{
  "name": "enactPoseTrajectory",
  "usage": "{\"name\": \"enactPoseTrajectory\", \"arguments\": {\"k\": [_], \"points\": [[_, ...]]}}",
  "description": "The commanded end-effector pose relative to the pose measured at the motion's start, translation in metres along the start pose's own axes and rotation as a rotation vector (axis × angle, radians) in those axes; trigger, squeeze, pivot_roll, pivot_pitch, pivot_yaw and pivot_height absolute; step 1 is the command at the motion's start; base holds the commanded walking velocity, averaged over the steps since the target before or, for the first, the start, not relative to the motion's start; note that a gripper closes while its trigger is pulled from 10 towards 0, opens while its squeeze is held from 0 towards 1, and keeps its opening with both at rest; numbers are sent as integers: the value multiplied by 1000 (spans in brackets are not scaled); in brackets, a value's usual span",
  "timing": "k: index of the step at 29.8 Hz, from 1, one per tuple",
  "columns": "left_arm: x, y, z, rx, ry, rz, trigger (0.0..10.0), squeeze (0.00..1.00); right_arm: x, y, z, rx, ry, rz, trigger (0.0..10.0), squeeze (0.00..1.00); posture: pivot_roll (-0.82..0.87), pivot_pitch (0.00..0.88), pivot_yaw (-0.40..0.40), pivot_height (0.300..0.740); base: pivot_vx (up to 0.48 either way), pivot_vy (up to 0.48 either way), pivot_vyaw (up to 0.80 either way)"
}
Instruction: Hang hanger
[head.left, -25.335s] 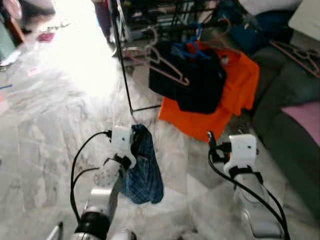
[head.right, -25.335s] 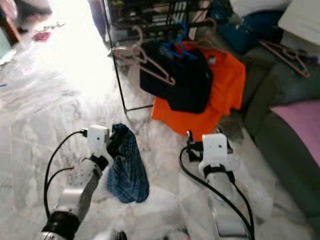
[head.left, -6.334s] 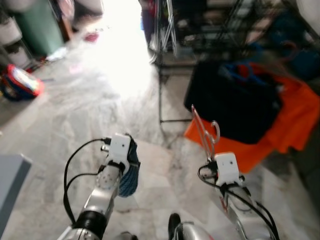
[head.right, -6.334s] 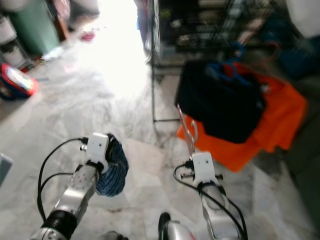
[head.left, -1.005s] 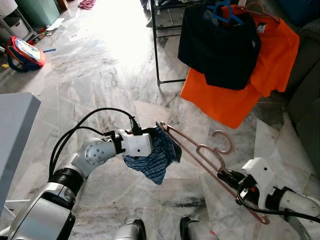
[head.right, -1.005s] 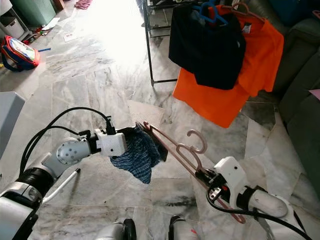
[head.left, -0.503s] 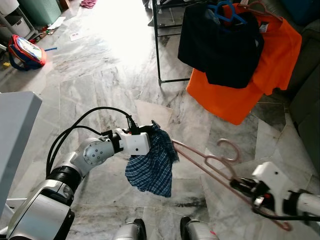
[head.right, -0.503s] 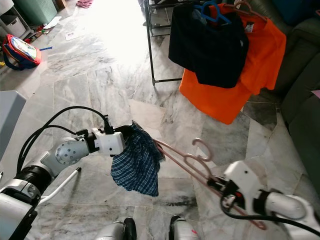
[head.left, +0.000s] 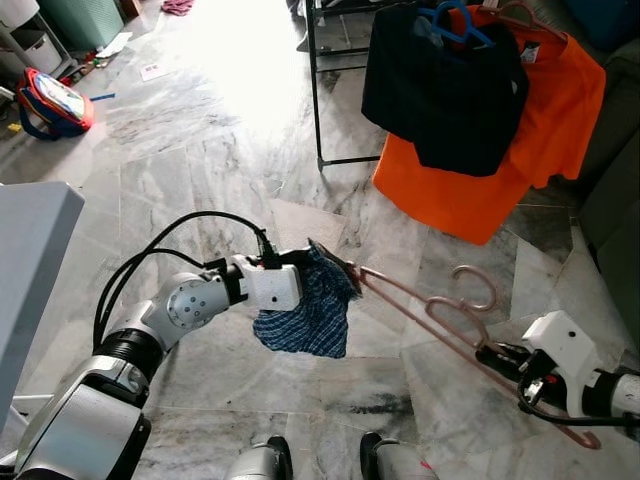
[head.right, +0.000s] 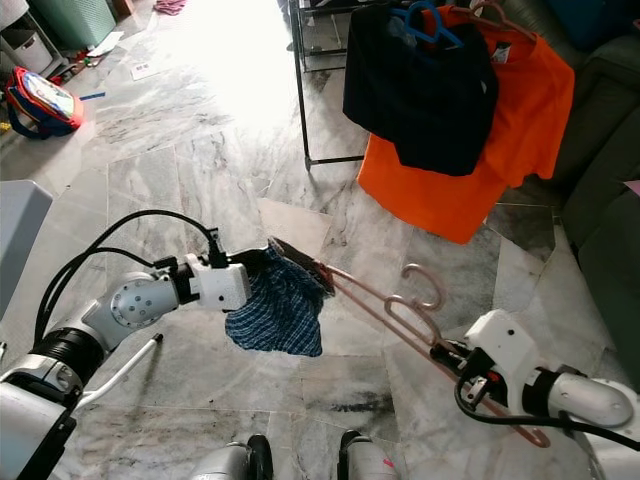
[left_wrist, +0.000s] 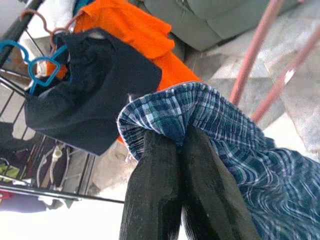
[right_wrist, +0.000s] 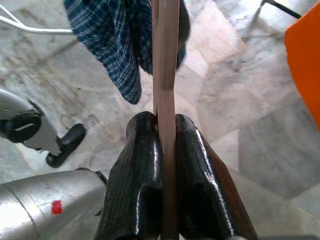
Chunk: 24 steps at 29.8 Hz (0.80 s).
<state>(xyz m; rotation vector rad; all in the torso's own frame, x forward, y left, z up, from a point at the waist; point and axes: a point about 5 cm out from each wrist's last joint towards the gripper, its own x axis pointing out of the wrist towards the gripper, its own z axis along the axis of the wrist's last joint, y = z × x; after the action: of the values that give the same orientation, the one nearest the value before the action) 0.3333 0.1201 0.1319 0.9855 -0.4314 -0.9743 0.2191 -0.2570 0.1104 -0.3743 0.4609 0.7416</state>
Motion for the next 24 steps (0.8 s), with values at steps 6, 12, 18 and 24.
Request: {"name": "enactPoseTrajectory", "arguments": {"k": [6,12,18,24], "points": [[3,-6,9,16,-73,-32,10000,0,11,16,-4,58,-14,118,10000,0,-126,235,100,740,0,0,0],[11,-3,22,24,-157,-3,10000,0,25,35,-20,164,2,201,10000,0,-130,233,100,740,0,0,0],[20,-2,41,-2,-267,66,10000,0,44,43,-49,329,41,142,10000,0,-128,231,99,740,0,0,0],[19,-4,46,-25,-297,92,10000,0,53,27,-69,457,66,-72,10000,0,-118,231,99,740,0,0,0]]}}
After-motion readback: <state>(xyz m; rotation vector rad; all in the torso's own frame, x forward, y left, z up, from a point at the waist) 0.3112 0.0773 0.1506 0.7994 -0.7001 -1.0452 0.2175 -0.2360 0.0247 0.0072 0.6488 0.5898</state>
